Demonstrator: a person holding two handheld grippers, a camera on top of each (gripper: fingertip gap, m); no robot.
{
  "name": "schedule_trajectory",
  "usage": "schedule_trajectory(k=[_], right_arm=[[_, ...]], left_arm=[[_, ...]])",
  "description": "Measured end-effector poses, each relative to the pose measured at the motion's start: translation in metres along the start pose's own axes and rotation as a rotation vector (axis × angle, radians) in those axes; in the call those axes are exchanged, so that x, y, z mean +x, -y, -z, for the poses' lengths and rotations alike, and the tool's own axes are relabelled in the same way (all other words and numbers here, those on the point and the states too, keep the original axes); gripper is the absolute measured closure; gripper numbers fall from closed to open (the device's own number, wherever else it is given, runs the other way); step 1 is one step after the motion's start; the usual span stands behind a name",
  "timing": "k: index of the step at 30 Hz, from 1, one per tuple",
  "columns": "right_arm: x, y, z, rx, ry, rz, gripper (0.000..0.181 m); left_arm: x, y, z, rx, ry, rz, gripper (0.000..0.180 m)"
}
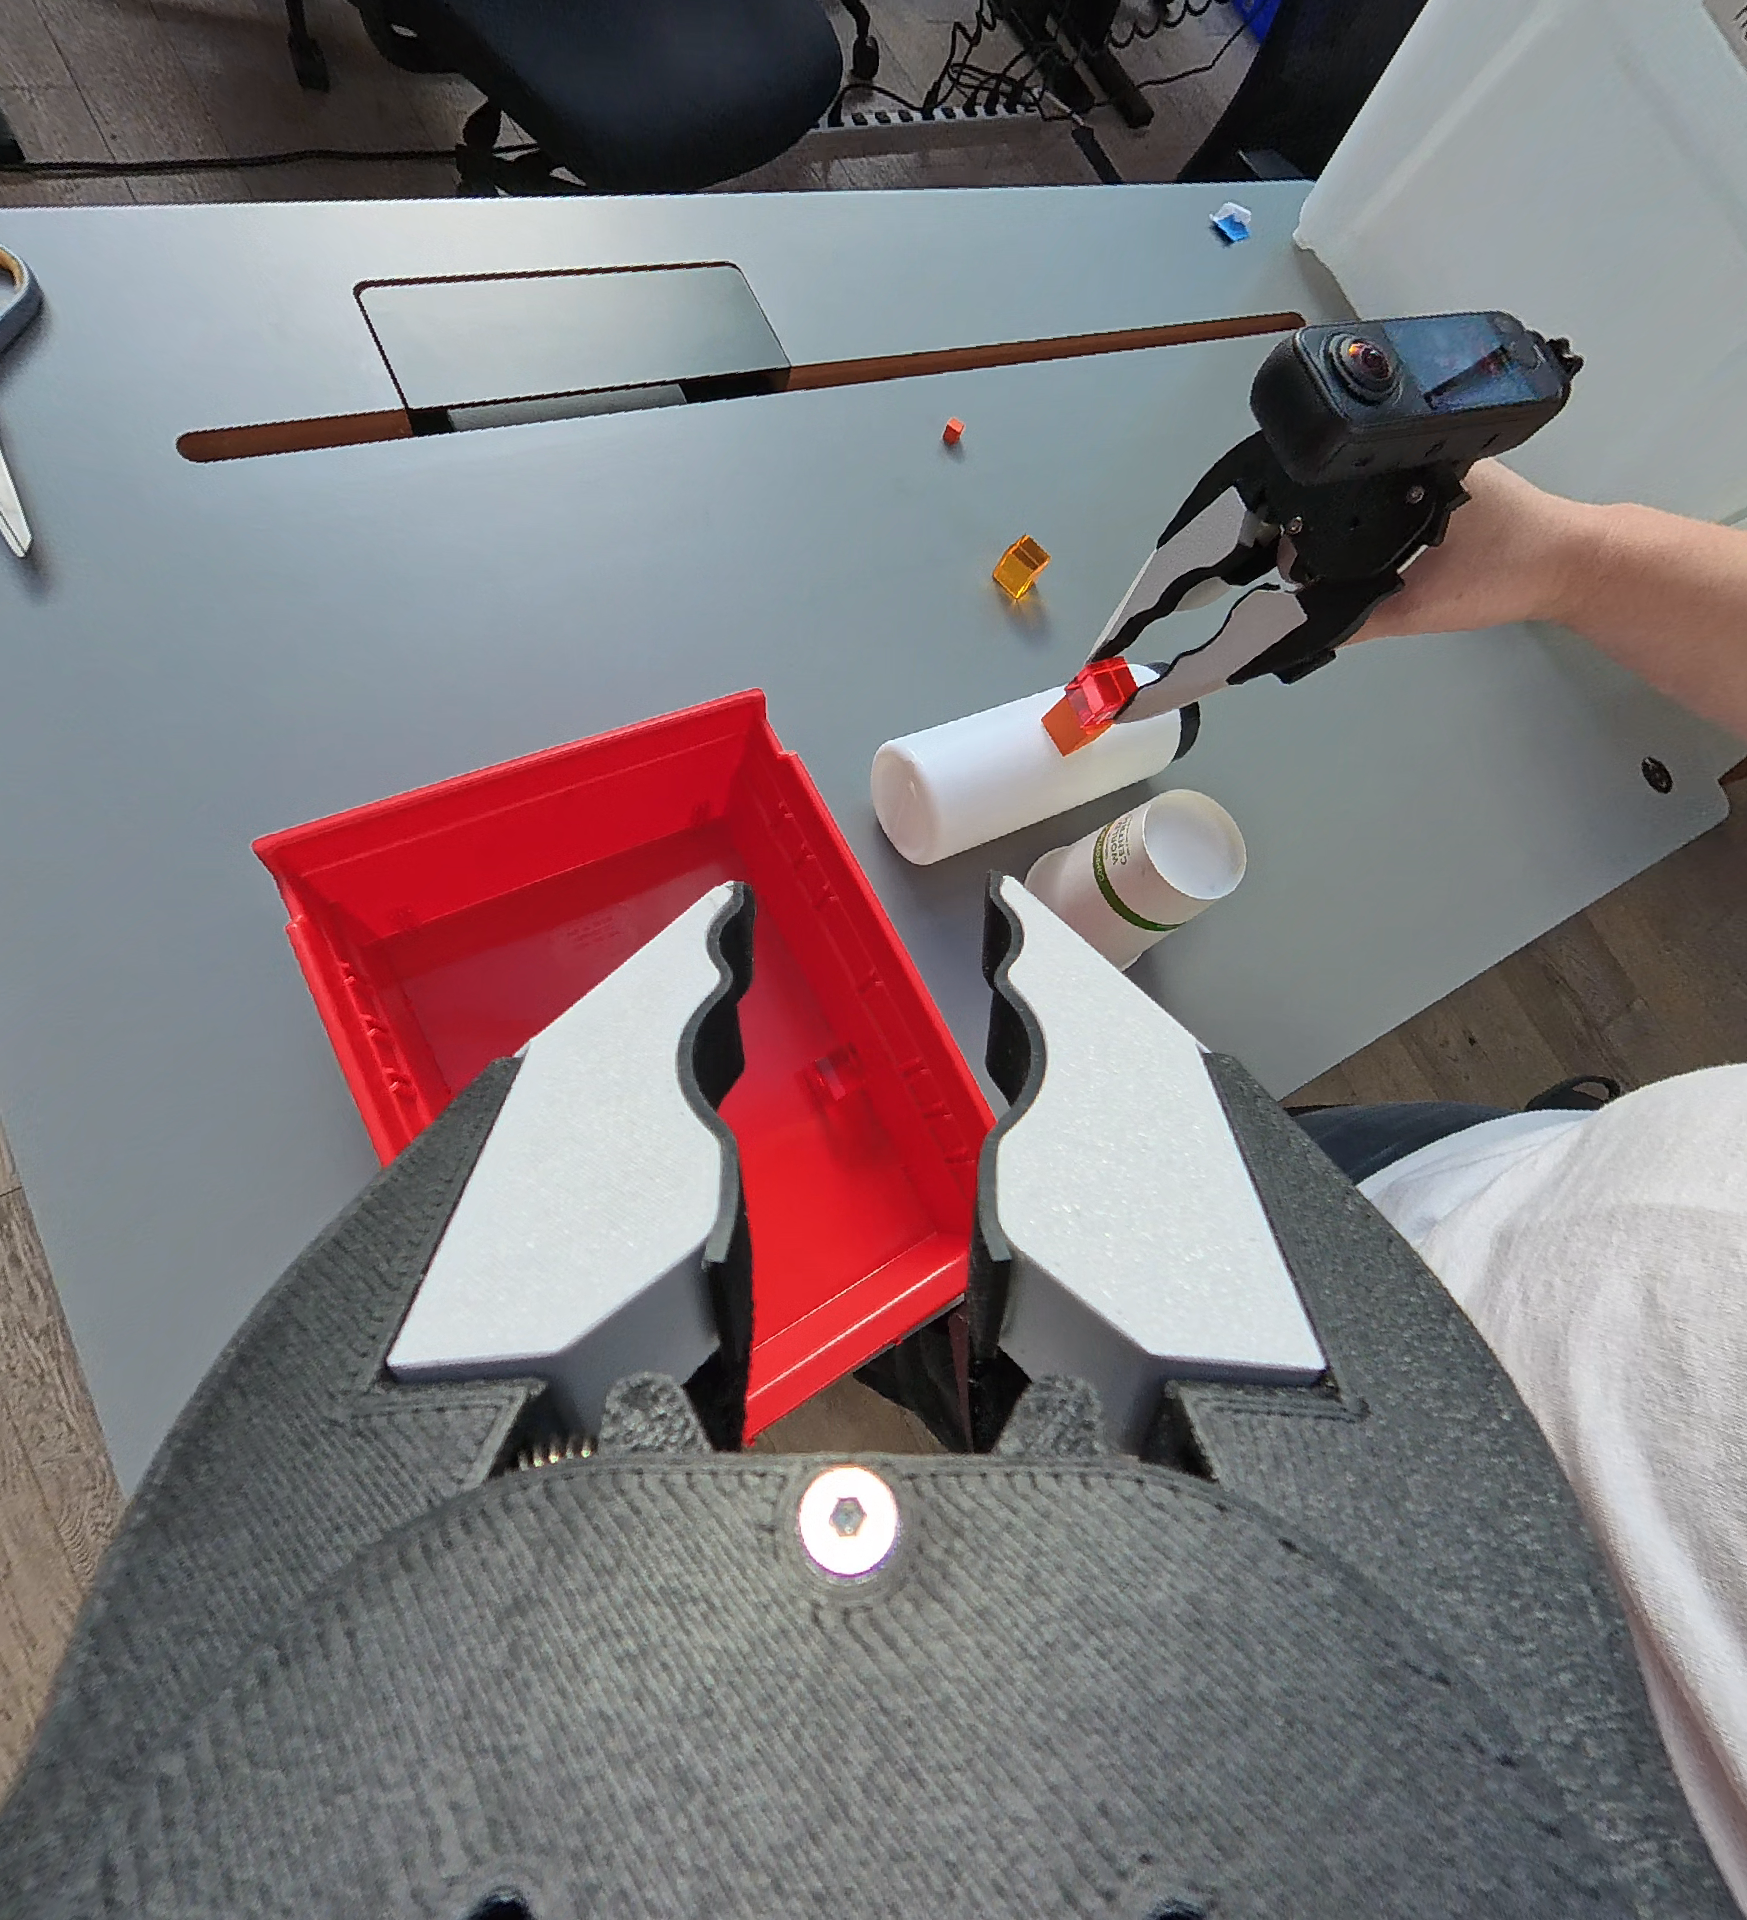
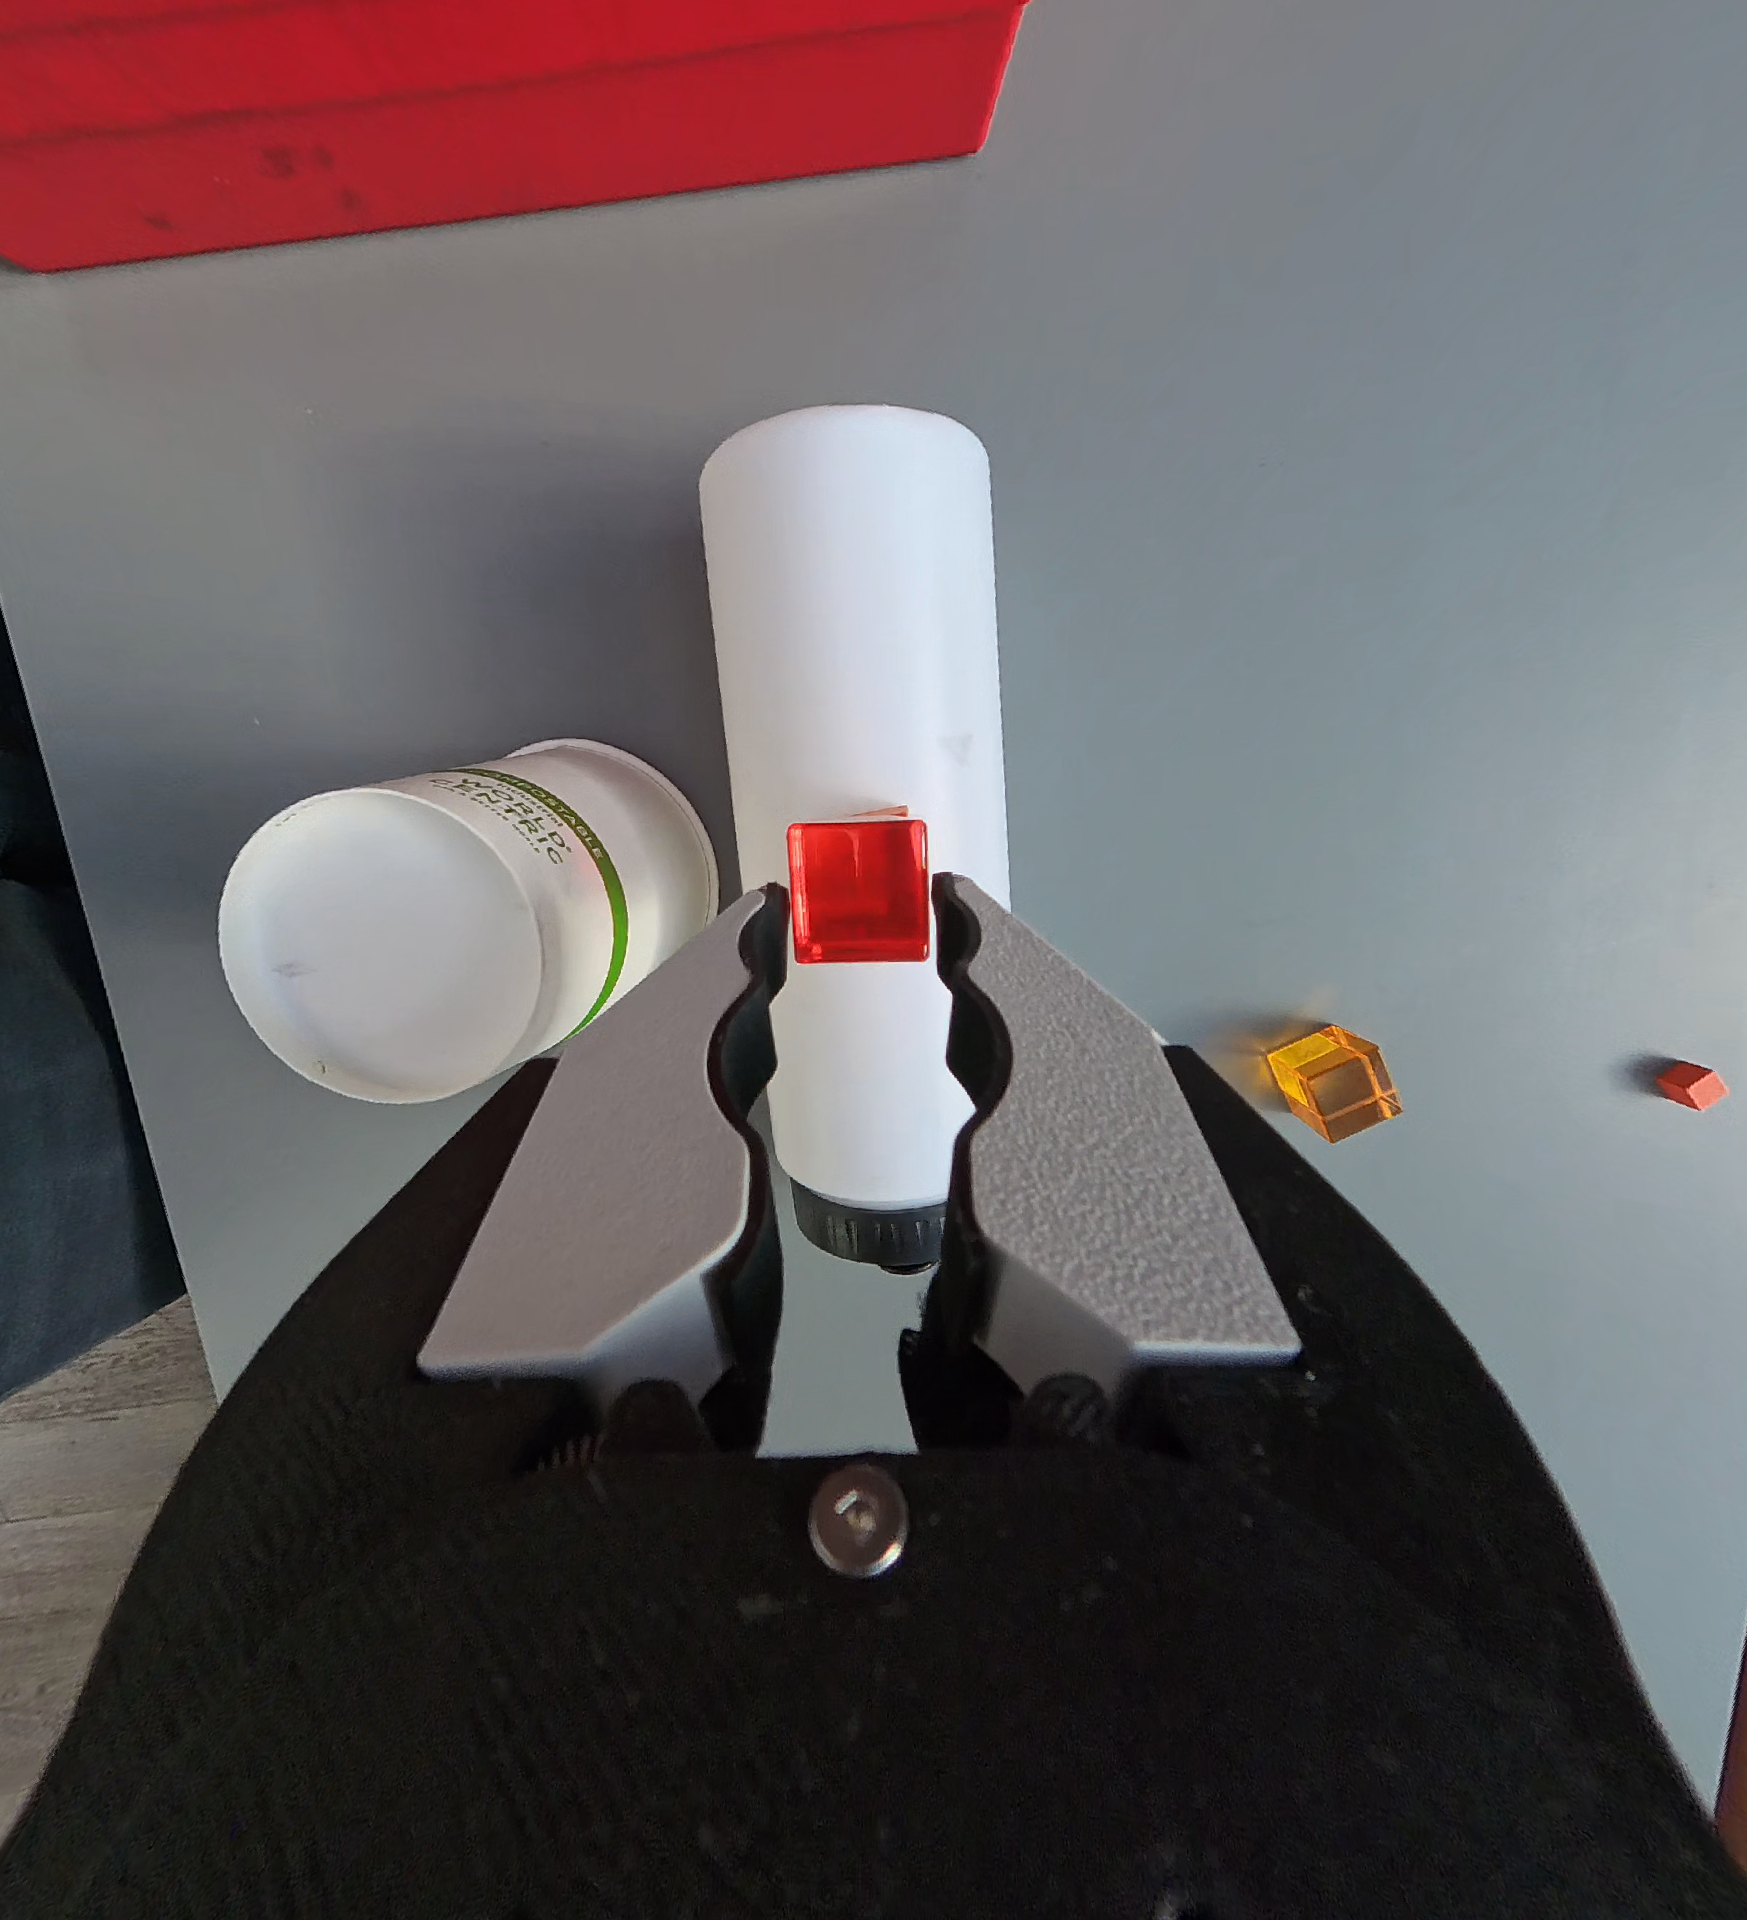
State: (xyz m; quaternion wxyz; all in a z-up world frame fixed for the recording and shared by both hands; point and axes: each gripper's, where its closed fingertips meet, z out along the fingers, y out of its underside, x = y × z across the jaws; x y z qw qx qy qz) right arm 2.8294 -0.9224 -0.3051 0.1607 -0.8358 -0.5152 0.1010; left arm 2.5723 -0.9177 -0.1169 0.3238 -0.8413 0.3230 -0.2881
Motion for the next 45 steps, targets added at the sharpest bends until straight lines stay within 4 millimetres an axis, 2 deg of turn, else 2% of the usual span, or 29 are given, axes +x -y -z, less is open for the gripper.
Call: schedule_trajectory(k=[3,17,21,42,45], right_arm=[[-0.001,-0.002,-0.002,-0.017,-0.003,0.004,0.148],[-0.001,-0.002,0.0,-0.006,-0.006,-0.001,0.146],[-0.004,-0.001,0.0,0.003,0.008,0.004,0.156],[0.006,-0.004,0.001,-0.013,-0.005,0.003,0.156],[0.006,-0.005,0.0,-0.021,-0.002,0.001,0.151]], left_arm=[[0.0,0.001,0.001,0.004,0.001,0.002,0.137],[0.002,-0.003,0.001,0.001,0.0,0.001,0.137],[0.002,-0.003,0.0,0.003,-0.002,0.007,0.137],[0.001,-0.002,-0.003,-0.003,-0.004,0.012,0.137],[0.001,-0.002,-0.004,-0.005,-0.005,0.01,0.137]])
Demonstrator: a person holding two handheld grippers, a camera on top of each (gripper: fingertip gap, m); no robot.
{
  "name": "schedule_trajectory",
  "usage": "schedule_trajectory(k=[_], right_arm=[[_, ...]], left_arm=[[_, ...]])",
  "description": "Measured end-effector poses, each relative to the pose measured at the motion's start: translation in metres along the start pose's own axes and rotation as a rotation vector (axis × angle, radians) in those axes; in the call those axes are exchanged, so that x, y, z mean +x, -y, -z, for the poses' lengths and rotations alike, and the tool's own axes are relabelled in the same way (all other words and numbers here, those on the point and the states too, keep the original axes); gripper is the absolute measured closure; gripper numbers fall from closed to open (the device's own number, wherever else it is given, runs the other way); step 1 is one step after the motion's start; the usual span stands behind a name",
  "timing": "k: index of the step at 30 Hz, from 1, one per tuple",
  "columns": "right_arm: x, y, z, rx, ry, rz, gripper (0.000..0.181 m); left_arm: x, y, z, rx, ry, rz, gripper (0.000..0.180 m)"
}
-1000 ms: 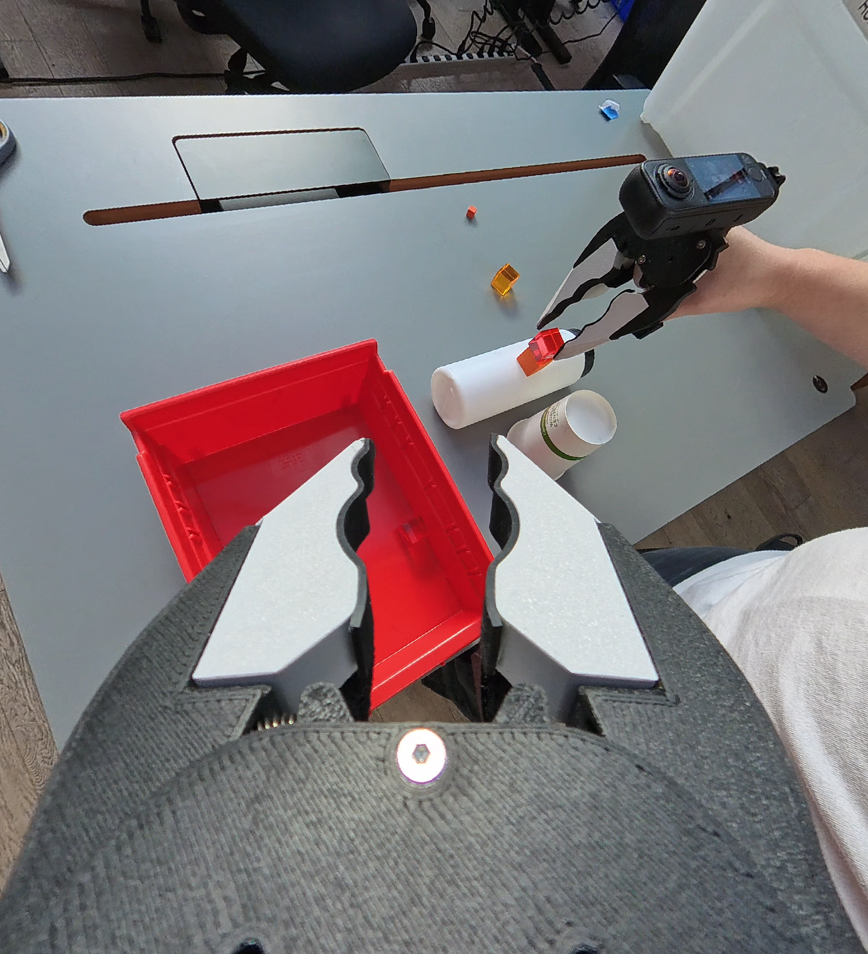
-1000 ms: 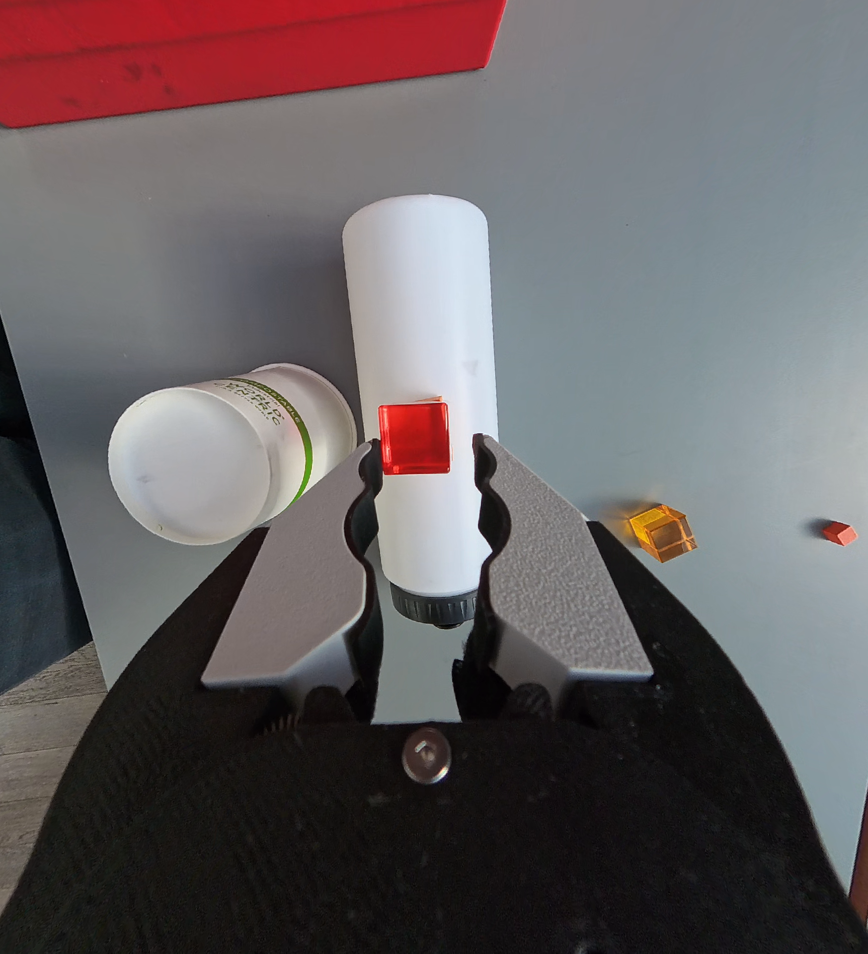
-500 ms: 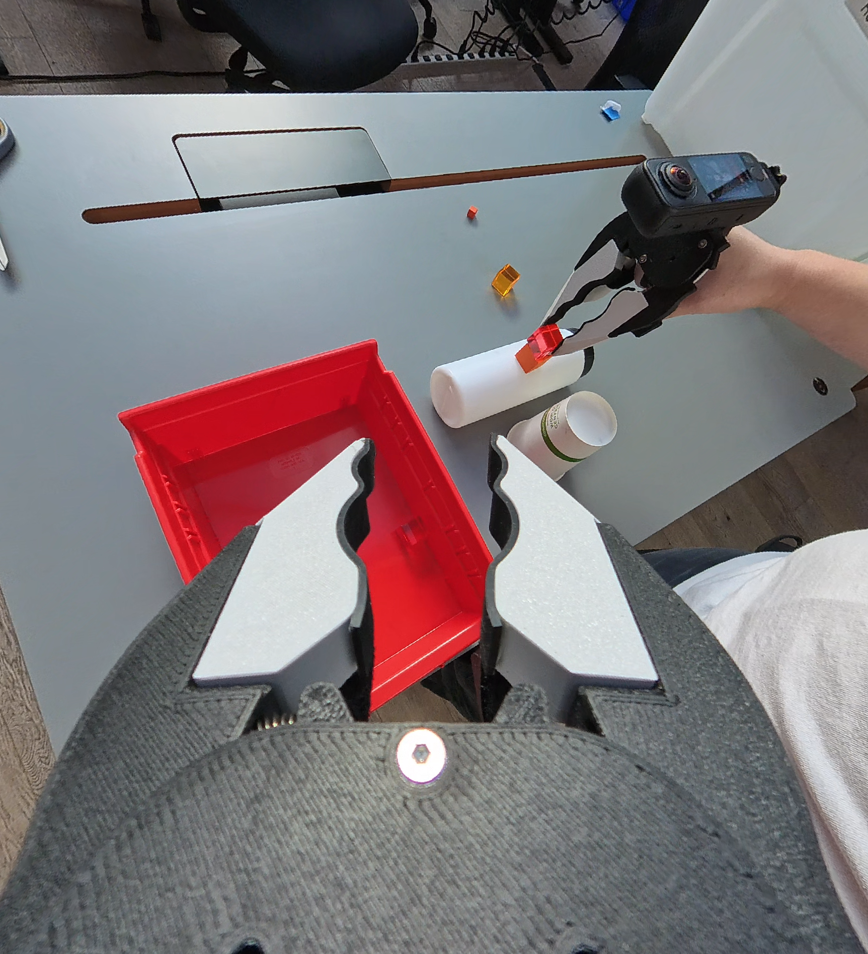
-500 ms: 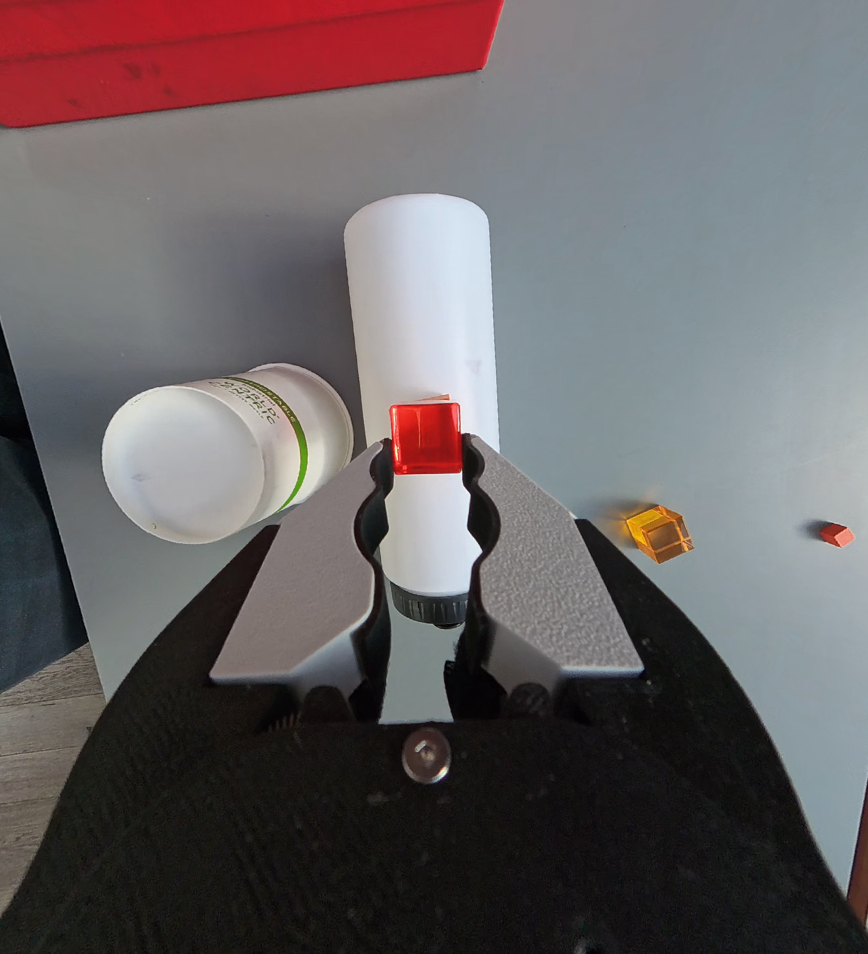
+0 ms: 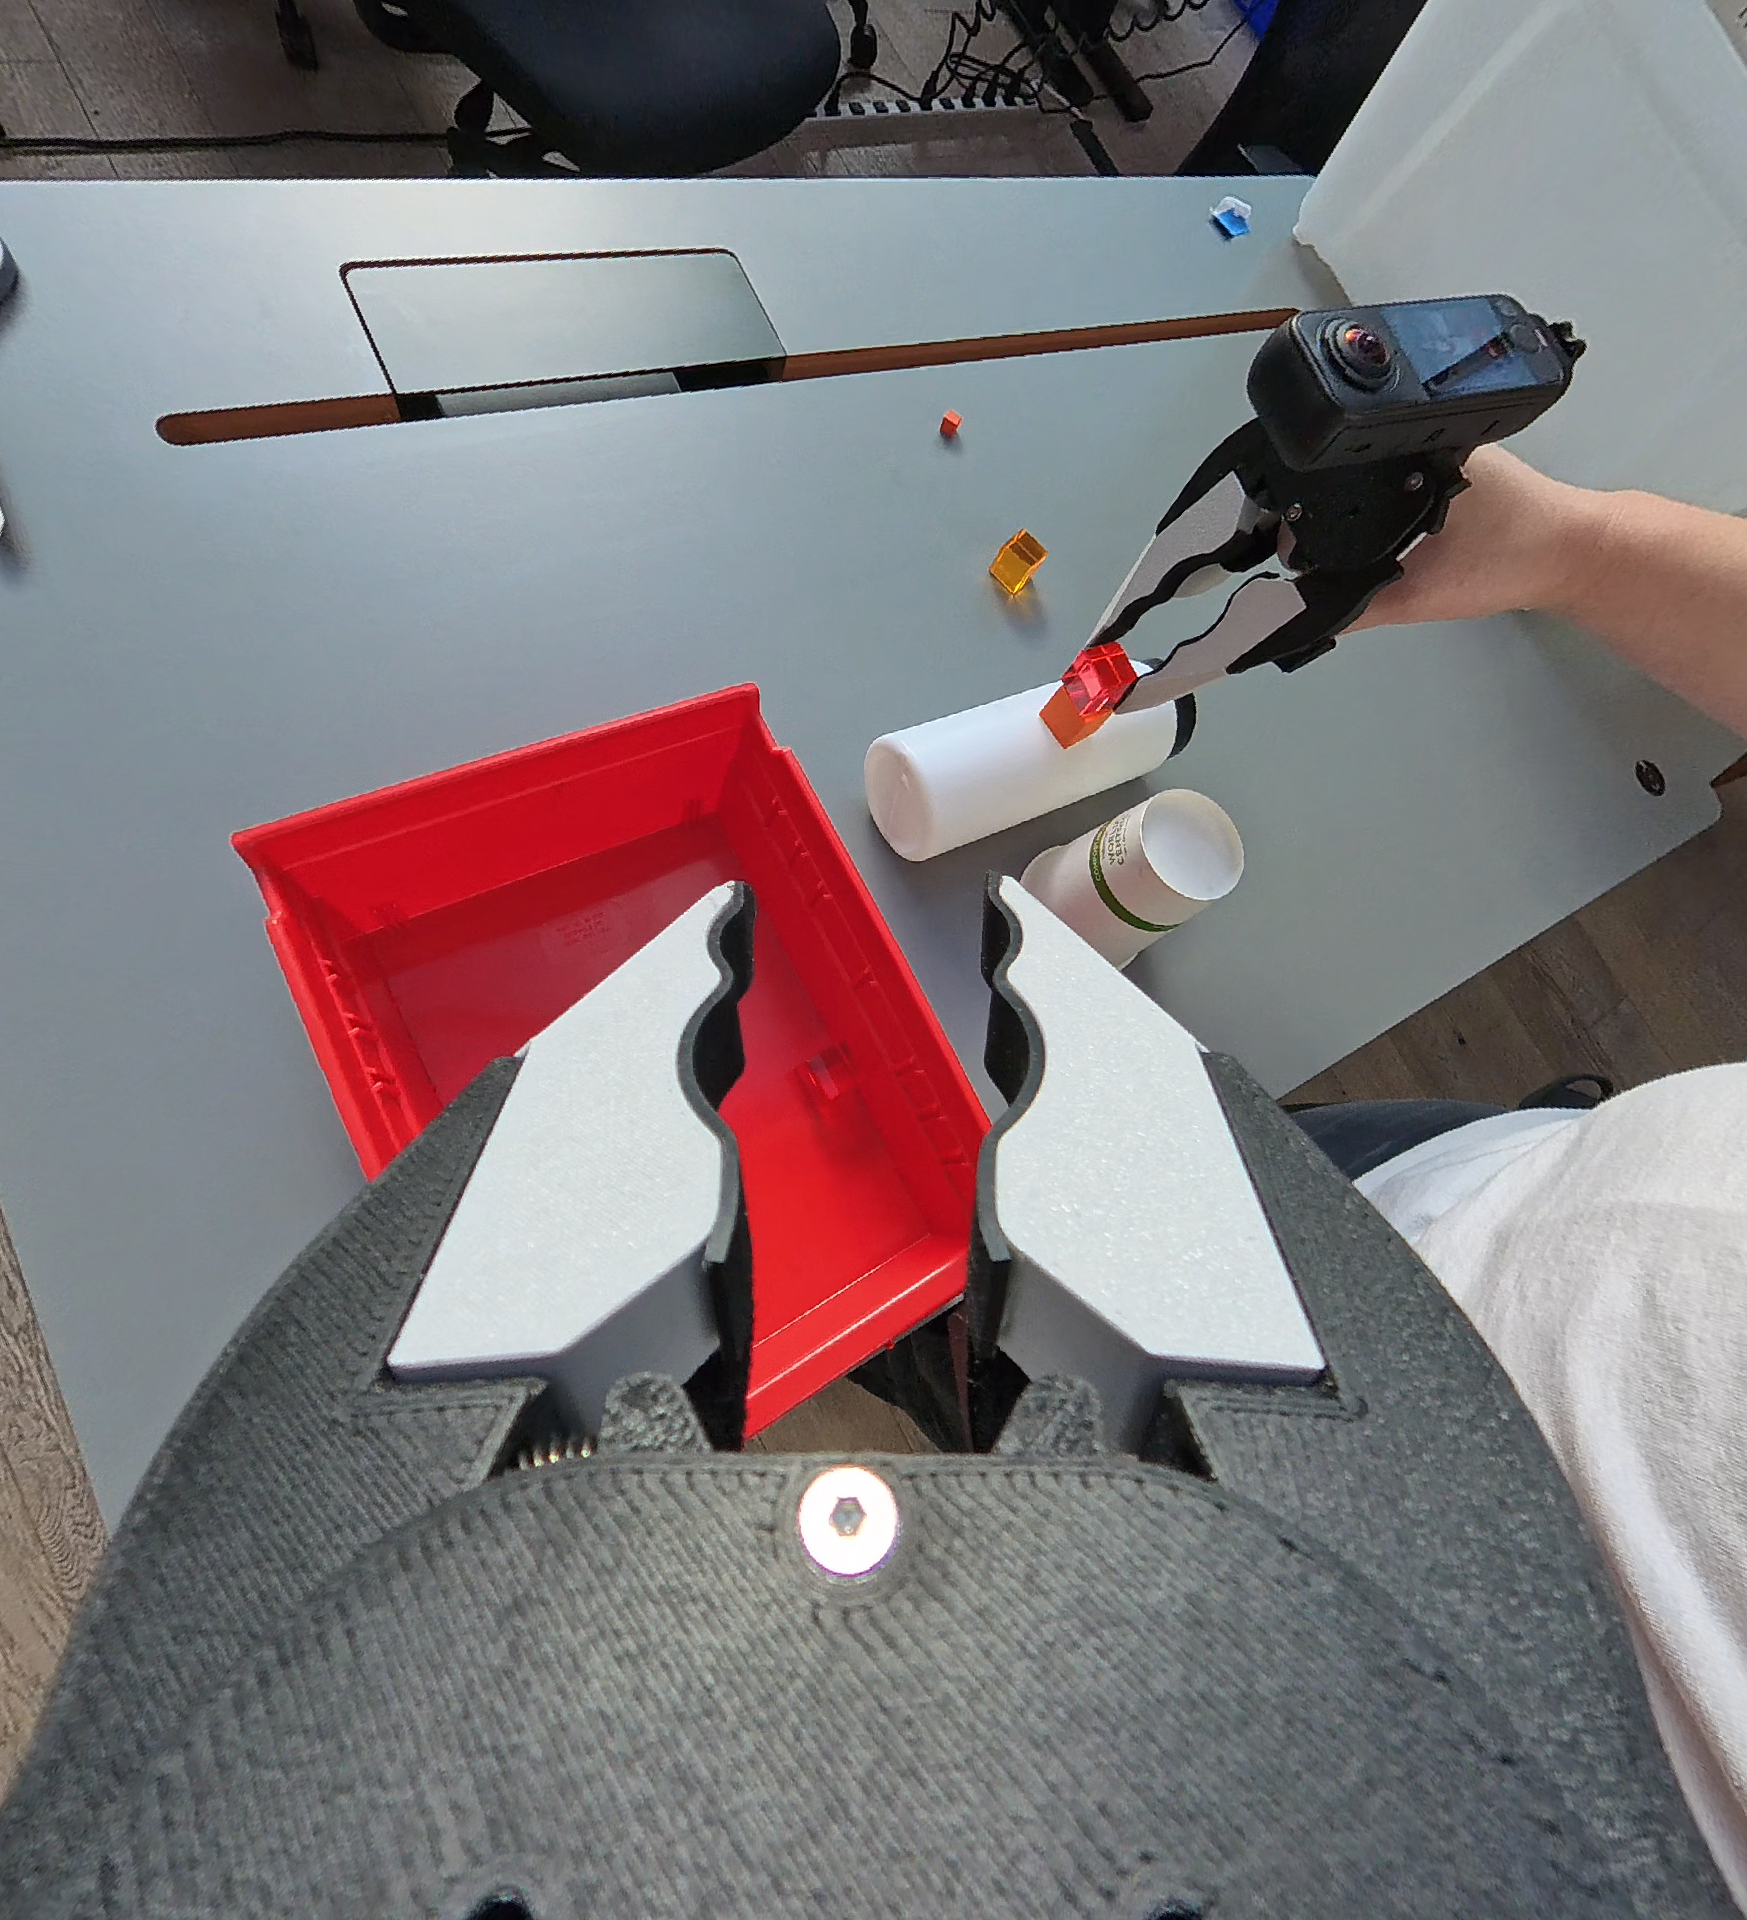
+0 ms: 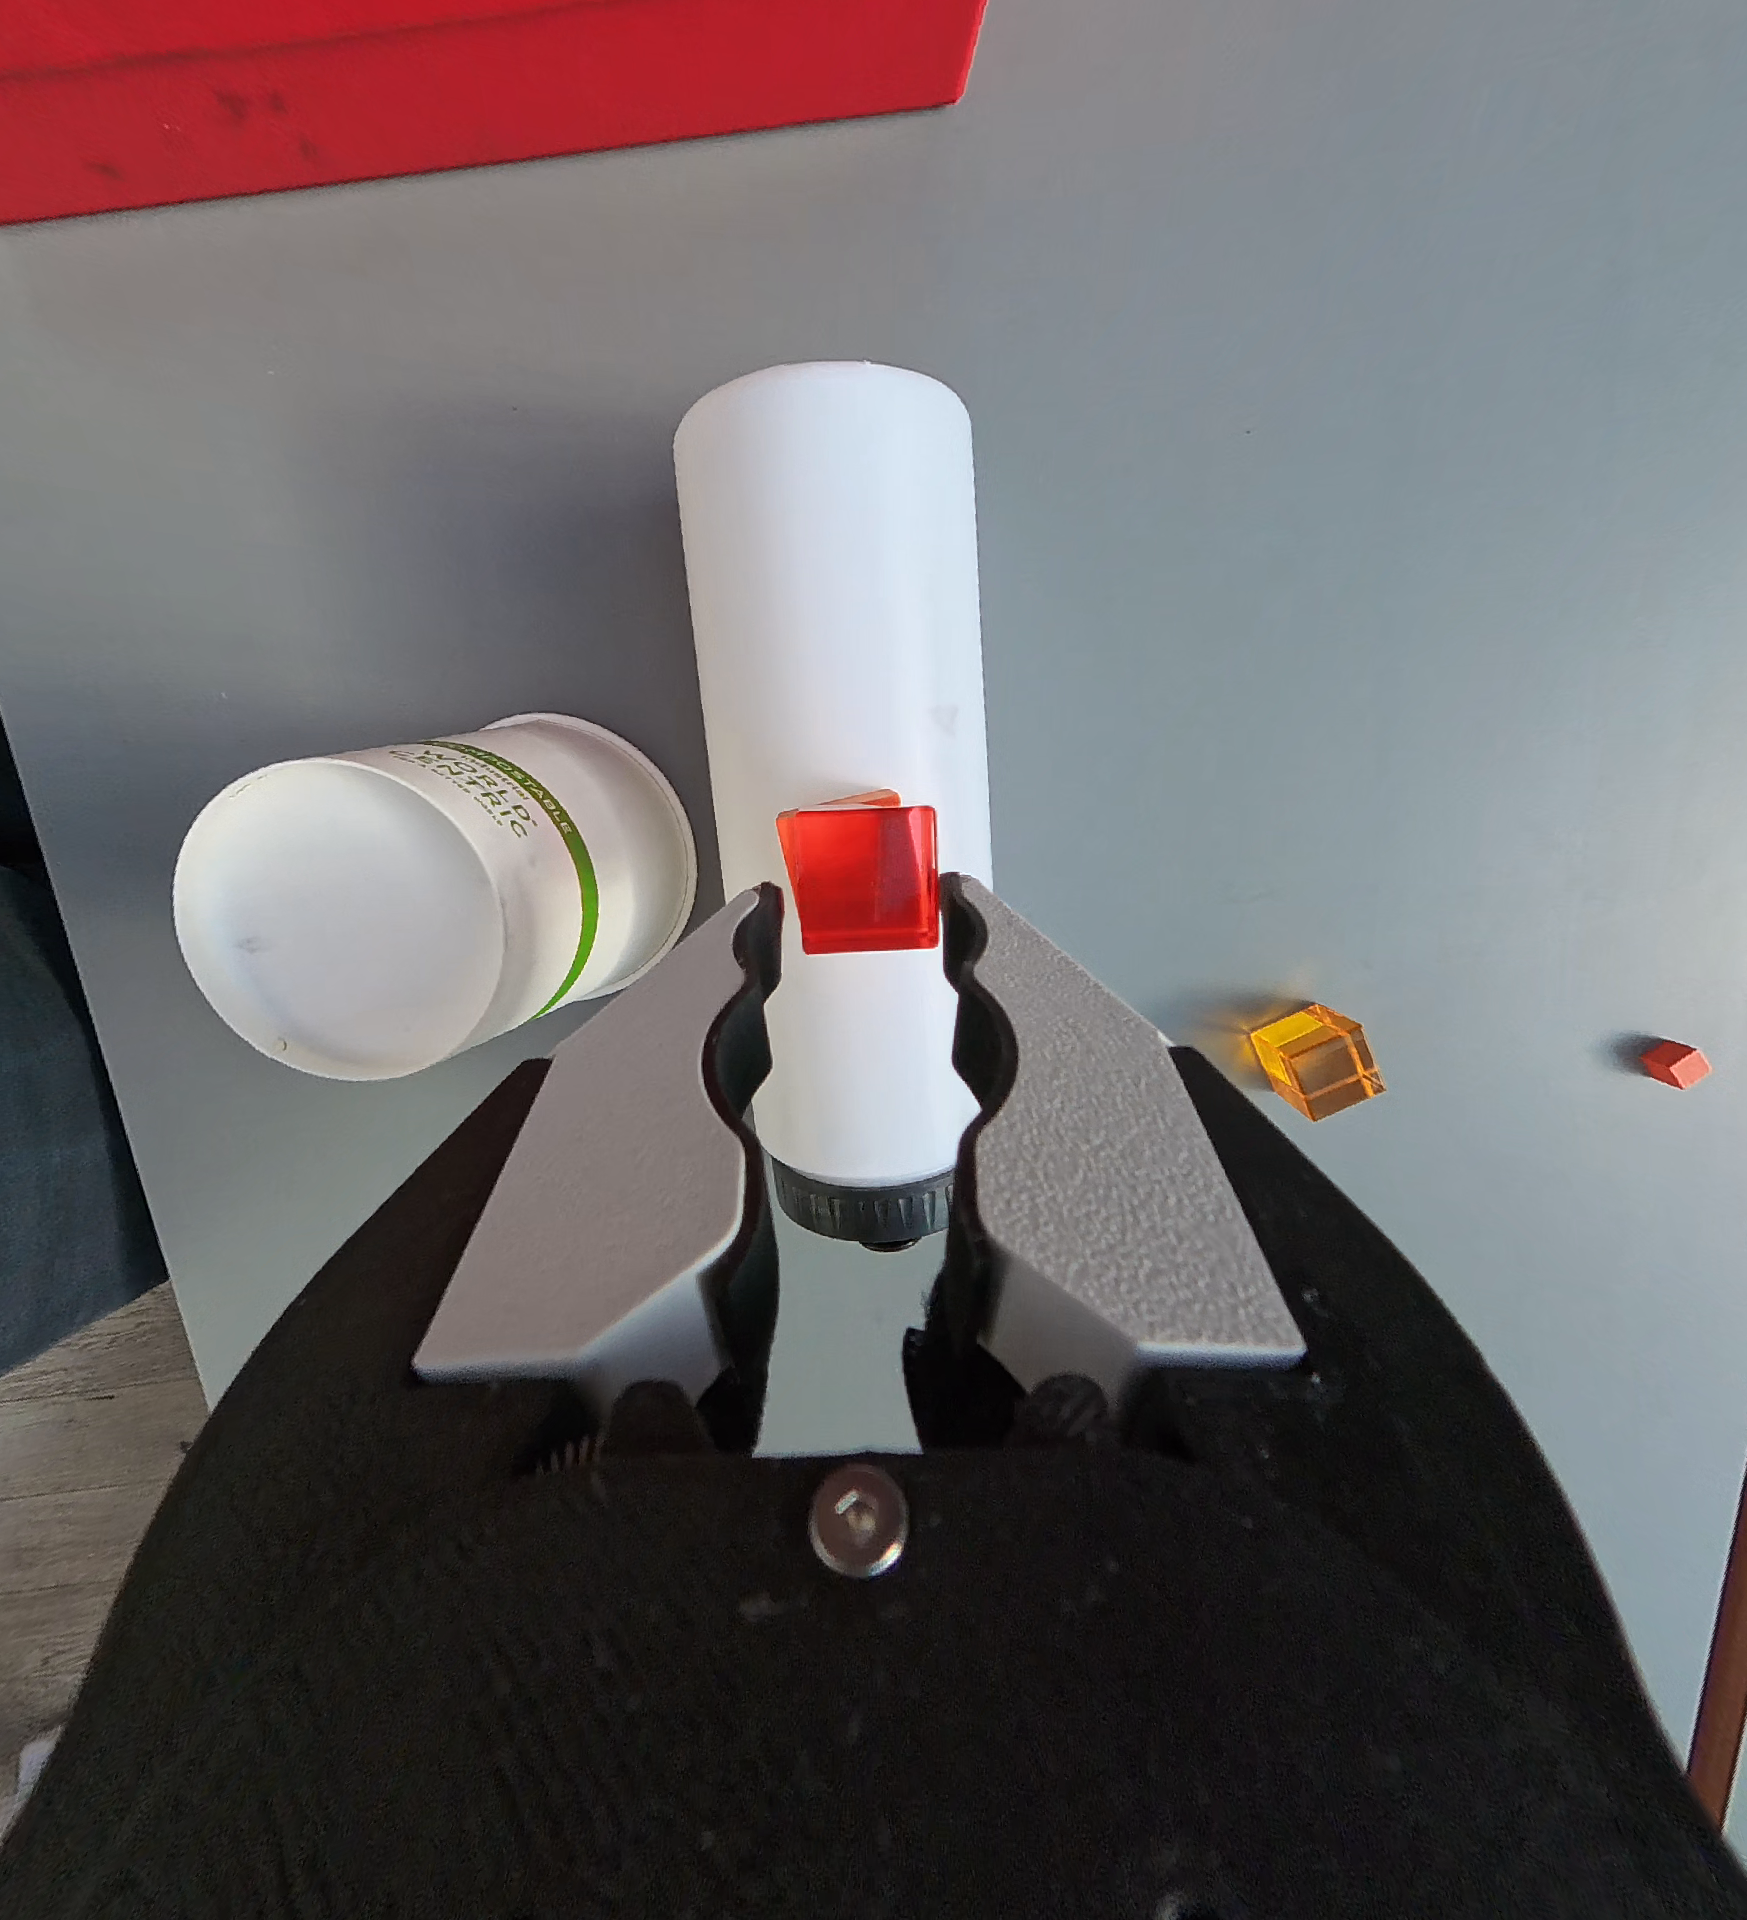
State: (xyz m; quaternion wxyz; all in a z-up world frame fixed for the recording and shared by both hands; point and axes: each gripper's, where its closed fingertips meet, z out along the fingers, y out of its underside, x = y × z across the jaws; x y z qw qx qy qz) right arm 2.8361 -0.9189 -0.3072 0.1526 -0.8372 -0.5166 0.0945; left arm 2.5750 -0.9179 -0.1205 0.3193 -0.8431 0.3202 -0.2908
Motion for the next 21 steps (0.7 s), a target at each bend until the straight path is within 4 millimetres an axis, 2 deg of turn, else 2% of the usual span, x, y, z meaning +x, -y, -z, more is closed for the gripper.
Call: schedule_trajectory(k=[8,10,14,17,19,21], right_arm=[[-0.003,0.0,-0.002,-0.001,0.006,0.008,0.154],[-0.004,-0.001,-0.003,-0.007,0.009,0.012,0.154],[-0.005,-0.002,-0.005,-0.013,0.007,0.022,0.154],[-0.005,-0.003,-0.006,-0.013,0.002,0.029,0.151],[-0.006,-0.003,-0.007,-0.014,0.002,0.032,0.151],[-0.007,-0.004,-0.008,-0.017,0.005,0.034,0.149]], left_arm=[[0.0,0.001,-0.001,-0.001,-0.004,0.001,0.137],[0.01,0.002,-0.008,-0.002,-0.048,0.004,0.137],[0.055,0.0,-0.055,-0.065,-0.193,-0.122,0.129],[0.089,0.002,-0.102,-0.113,-0.241,-0.368,0.124],[0.101,-0.006,-0.139,-0.17,-0.271,-0.51,0.122],[0.11,-0.022,-0.174,-0.263,-0.311,-0.606,0.12]])
